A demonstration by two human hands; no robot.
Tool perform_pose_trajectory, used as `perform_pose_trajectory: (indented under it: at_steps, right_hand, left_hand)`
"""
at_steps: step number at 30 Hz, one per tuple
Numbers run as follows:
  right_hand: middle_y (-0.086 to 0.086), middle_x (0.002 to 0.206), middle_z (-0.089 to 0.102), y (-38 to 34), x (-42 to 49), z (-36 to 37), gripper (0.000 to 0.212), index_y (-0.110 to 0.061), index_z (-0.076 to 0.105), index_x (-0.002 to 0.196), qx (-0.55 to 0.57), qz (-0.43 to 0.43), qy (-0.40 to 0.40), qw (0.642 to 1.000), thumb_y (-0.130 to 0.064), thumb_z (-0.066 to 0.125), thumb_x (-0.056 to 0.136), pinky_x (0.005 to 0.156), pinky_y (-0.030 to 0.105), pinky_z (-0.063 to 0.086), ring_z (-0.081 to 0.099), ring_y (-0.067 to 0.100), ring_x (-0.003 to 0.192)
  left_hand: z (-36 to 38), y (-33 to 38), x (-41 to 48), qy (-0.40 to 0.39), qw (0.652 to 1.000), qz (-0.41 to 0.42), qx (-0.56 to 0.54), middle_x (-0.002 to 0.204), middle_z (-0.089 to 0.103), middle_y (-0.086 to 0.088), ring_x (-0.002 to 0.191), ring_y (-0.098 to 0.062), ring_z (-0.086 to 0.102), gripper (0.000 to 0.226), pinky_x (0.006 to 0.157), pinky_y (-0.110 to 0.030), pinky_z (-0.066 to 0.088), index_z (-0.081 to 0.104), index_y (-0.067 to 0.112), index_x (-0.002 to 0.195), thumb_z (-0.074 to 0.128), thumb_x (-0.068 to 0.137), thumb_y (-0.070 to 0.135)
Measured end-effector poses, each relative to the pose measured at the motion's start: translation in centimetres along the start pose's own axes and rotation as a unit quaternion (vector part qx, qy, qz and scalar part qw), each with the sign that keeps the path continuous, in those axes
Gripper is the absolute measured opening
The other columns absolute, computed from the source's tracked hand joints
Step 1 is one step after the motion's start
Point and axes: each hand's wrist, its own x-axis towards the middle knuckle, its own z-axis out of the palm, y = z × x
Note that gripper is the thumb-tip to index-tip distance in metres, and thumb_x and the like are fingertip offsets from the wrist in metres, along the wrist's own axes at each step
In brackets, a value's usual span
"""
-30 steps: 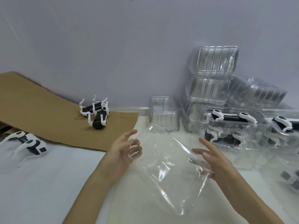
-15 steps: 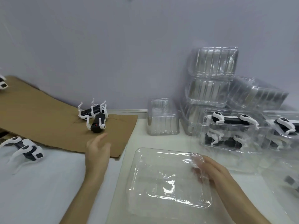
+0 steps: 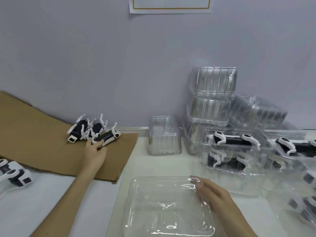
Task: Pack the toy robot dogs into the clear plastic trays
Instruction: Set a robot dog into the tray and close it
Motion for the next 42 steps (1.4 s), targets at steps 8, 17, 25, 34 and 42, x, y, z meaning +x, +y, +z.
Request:
perform_pose_trajectory:
  at_steps: [8,17,25,34,42]
  right_hand:
    - [-0.014,0.074,0.068,0.3,0.3,0.1,0.032,-0.035,0.08,0.097,0.028,0.002,-0.008,1.0,-0.048,0.068,0.071,0.075,0.021,0.039,0.059,-0.001,0.07]
    - [-0.016,0.087,0.075,0.5,0.2,0.0,0.015,-0.036,0.08,0.095,-0.017,-0.02,0.003,1.0,-0.027,0.068,0.091,0.076,0.012,0.044,0.068,-0.003,0.083]
    - [-0.022,0.11,0.072,0.3,-0.3,-0.1,0.019,-0.037,0.076,0.104,-0.075,-0.061,0.031,0.995,-0.023,0.068,0.093,0.088,0.011,0.041,0.062,-0.008,0.108]
    - [-0.021,0.113,0.069,-0.2,-0.9,-0.6,0.02,-0.035,0.075,0.099,-0.128,-0.126,0.072,0.981,-0.017,0.069,0.092,0.099,0.027,0.043,0.06,-0.006,0.11]
    - [-0.021,0.112,0.067,0.1,-0.5,-0.4,0.021,-0.034,0.074,0.094,-0.158,-0.13,0.102,0.973,-0.014,0.07,0.091,0.096,0.029,0.041,0.056,-0.006,0.114]
  left_hand:
    - [-0.1,-0.3,1.0,0.018,0.994,-0.099,-0.044,0.078,0.06,-0.008,0.064,-0.022,0.053,0.03,0.057,-0.029,0.041,0.067,0.012,0.127,0.054,0.099,0.013]
    - [1.5,1.5,-2.7,0.034,0.997,0.07,-0.009,0.106,0.058,-0.002,0.086,-0.025,0.063,0.027,0.075,-0.026,0.044,0.071,0.009,0.122,0.058,0.098,0.006]
    - [0.7,5.0,-7.1,0.141,0.976,0.12,-0.116,0.094,0.064,0.005,0.068,-0.003,0.067,0.026,0.064,-0.01,0.051,0.076,0.018,0.1,0.06,0.095,-0.002]
    - [0.0,4.4,-10.3,0.131,0.981,0.101,-0.099,0.09,0.064,0.005,0.074,-0.022,0.065,0.01,0.065,-0.027,0.051,0.078,0.017,0.094,0.071,0.091,0.01]
    - [-0.4,2.2,-9.7,0.126,0.987,0.03,-0.091,0.067,0.062,0.005,0.059,-0.023,0.067,0.018,0.056,-0.032,0.046,0.066,0.024,0.09,0.062,0.092,0.006]
